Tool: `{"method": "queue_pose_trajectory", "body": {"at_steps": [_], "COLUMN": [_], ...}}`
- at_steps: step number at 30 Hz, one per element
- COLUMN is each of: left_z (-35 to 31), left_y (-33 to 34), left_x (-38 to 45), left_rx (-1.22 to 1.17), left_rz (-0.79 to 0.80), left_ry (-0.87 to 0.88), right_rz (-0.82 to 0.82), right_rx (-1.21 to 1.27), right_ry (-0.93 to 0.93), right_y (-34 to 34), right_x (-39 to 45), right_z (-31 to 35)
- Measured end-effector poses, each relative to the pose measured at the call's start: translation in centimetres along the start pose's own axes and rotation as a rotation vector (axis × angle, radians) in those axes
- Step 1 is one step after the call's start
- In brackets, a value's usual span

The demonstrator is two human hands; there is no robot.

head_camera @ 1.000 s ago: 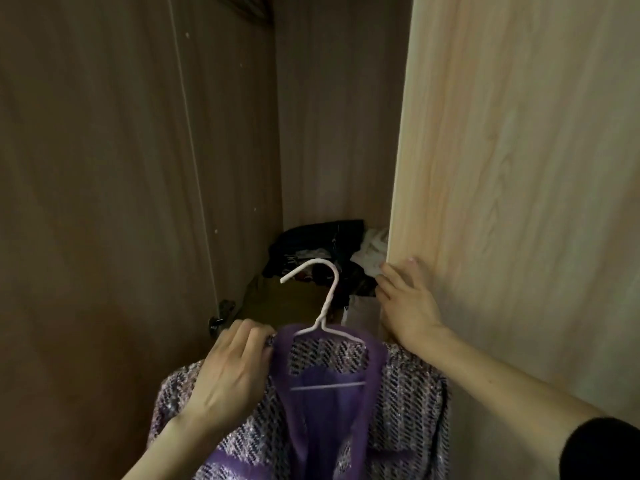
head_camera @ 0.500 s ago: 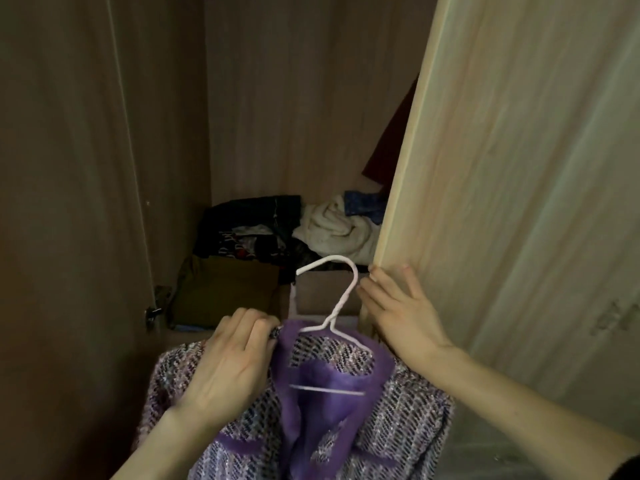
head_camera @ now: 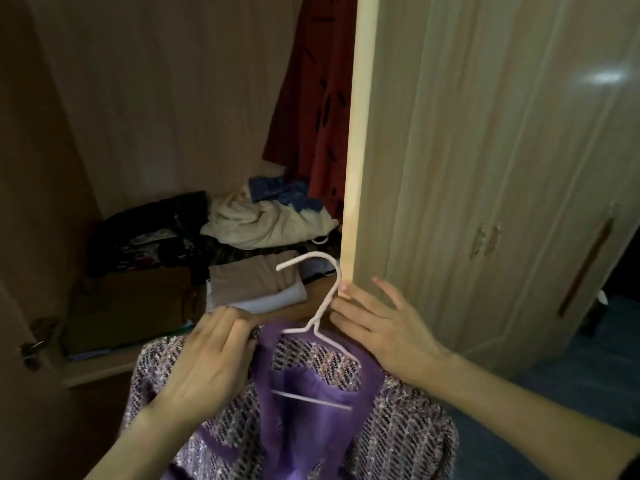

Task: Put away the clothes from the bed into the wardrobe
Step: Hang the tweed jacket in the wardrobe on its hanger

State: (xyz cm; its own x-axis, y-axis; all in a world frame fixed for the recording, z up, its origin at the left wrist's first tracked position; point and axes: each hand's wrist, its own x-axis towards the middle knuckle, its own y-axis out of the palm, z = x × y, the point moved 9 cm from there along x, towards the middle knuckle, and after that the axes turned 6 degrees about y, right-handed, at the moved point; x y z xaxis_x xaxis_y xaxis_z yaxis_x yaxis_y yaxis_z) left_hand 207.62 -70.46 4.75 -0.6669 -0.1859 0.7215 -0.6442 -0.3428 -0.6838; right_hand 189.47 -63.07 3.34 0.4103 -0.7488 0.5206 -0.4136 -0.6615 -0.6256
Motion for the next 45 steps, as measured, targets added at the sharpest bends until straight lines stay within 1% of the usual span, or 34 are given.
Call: {"method": "queue_pose_trajectory", "body": {"at_steps": [4, 9, 12, 15, 17, 20, 22, 24, 26, 30, 34, 37, 39, 43, 45], "left_z": [-4.3, -10.2, -13.9, -17.0, -18.7, -21.0, -22.4, -23.3, -23.7, -24.1, -23.6, -22.8, -21.8, -18.8, -17.8], "left_y": [1.3, 3.5, 4.8, 6.1, 6.5, 6.7, 6.9, 7.0, 7.1, 6.9, 6.5, 5.9, 5.8, 4.8, 3.2], "left_x": [2.0, 4.8, 6.3, 7.5, 8.3, 9.3, 9.7, 10.3, 10.8, 11.1, 10.6, 10.2, 9.8, 8.9, 8.4], "left_rx": [-0.024, -0.104, -0.14, -0.179, -0.217, -0.238, -0.238, -0.232, -0.223, -0.199, -0.155, -0.109, -0.087, -0.027, 0.015], "left_rz": [0.01, 0.03, 0.041, 0.054, 0.036, 0.003, -0.005, -0.009, -0.01, -0.001, -0.002, -0.012, -0.012, -0.002, -0.043], "left_ry": [0.044, 0.083, 0.1, 0.109, 0.118, 0.138, 0.147, 0.147, 0.149, 0.149, 0.135, 0.117, 0.088, 0.009, -0.009], "right_rz": [-0.047, -0.017, 0.054, 0.161, 0.24, 0.355, 0.383, 0.415, 0.441, 0.424, 0.392, 0.406, 0.409, 0.324, 0.302], "right_rx": [0.089, 0.103, 0.079, 0.102, 0.155, 0.305, 0.373, 0.41, 0.414, 0.37, 0.421, 0.458, 0.546, 0.978, 1.059], "right_ry": [0.089, 0.236, 0.339, 0.447, 0.547, 0.705, 0.778, 0.784, 0.711, 0.577, 0.595, 0.632, 0.641, 0.685, 0.69], "right_y": [-1.5, -3.6, -4.6, -4.3, -4.1, -3.5, -3.2, -3.0, -3.3, -4.3, -4.7, -5.0, -5.3, -5.9, -5.8], "right_x": [-5.5, -11.9, -15.5, -18.5, -20.1, -22.5, -23.7, -24.2, -24.0, -23.2, -22.9, -23.0, -22.6, -21.8, -21.1], "right_z": [-2.8, -6.8, -9.4, -12.3, -14.3, -16.7, -18.2, -19.1, -18.9, -17.8, -17.5, -17.0, -15.9, -14.1, -13.7]}}
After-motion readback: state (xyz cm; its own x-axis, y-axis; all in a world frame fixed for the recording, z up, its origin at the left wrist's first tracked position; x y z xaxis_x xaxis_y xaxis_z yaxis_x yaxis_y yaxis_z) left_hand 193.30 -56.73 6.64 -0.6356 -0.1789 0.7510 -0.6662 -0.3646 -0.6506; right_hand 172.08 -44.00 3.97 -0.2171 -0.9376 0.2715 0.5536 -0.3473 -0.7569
